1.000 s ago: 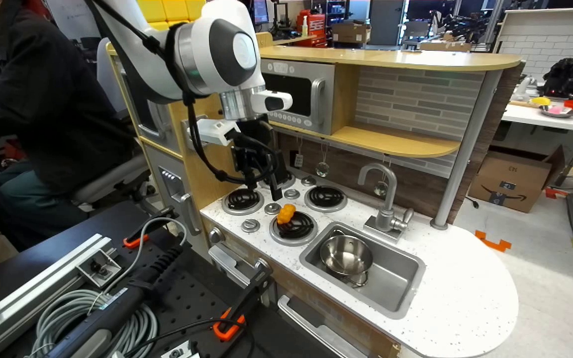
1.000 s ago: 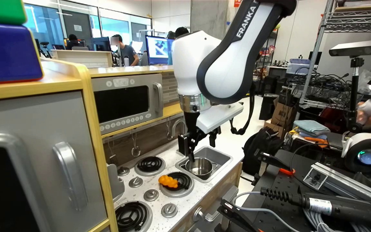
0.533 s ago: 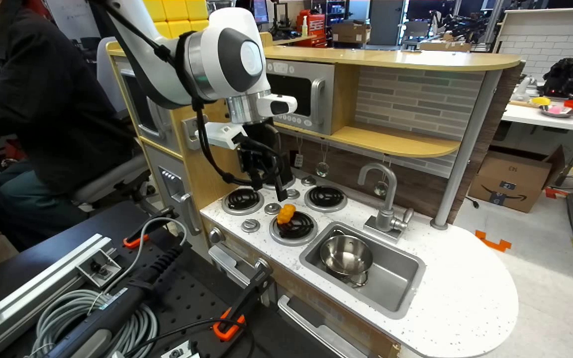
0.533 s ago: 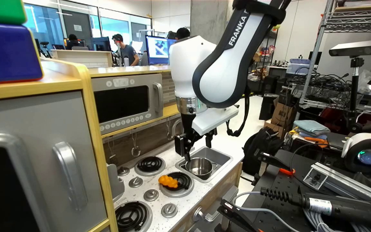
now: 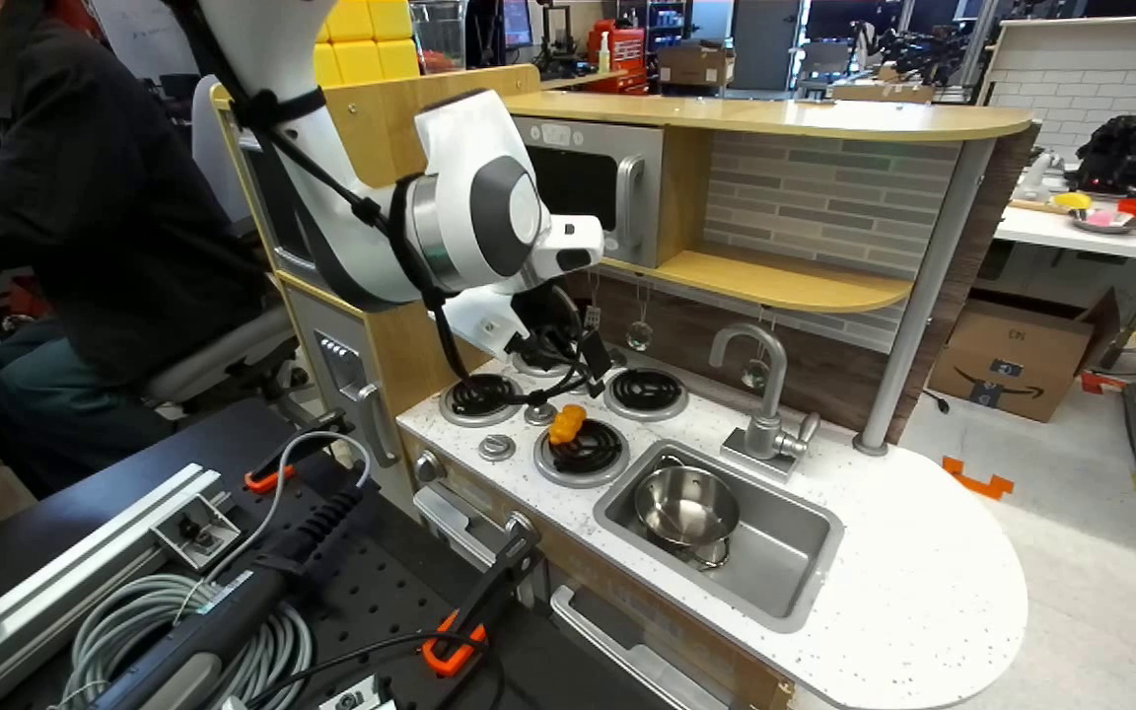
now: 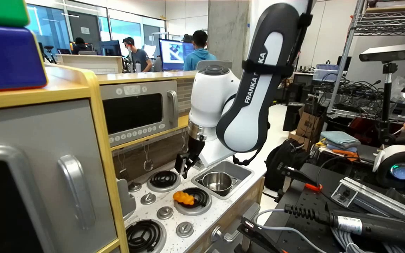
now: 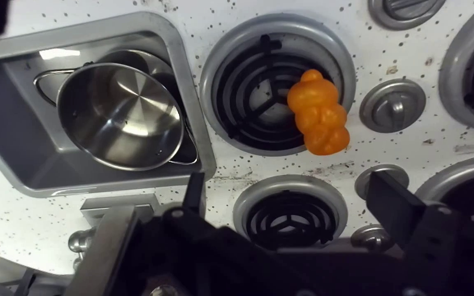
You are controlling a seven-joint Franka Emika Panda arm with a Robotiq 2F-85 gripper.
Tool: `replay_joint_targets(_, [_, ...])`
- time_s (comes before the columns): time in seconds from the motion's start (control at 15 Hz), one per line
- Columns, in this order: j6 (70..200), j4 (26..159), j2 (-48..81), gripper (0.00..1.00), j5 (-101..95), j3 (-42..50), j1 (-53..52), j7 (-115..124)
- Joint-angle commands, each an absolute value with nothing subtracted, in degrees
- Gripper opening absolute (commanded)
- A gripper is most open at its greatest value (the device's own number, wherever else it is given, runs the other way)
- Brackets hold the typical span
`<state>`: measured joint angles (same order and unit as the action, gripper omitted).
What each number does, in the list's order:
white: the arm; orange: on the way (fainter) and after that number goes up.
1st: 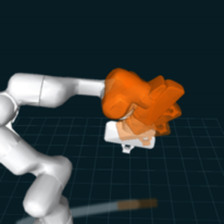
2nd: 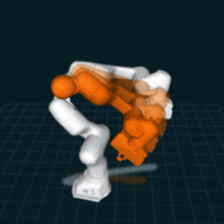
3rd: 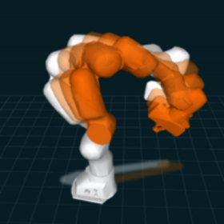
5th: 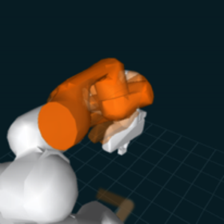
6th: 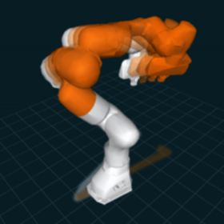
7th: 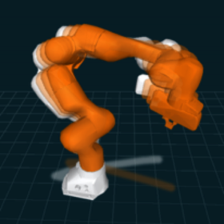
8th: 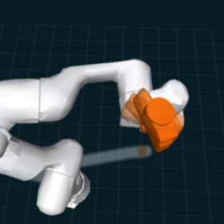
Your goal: Take the object on the stove and put it in the pot in the sink
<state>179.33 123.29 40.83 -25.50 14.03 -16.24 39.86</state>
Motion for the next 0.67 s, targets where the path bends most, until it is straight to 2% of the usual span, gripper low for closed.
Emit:
replay_joint_targets(0.0, [180.54,122.78,42.63,1.00,-17.48,15.65,-19.00,33.77])
replay_joint_targets(0.33, [180.42,120.20,45.01,1.00,-18.00,17.55,-20.50,30.85])
replay_joint_targets(0.6, [183.10,118.23,45.55,1.00,-16.80,10.50,-12.99,12.32])
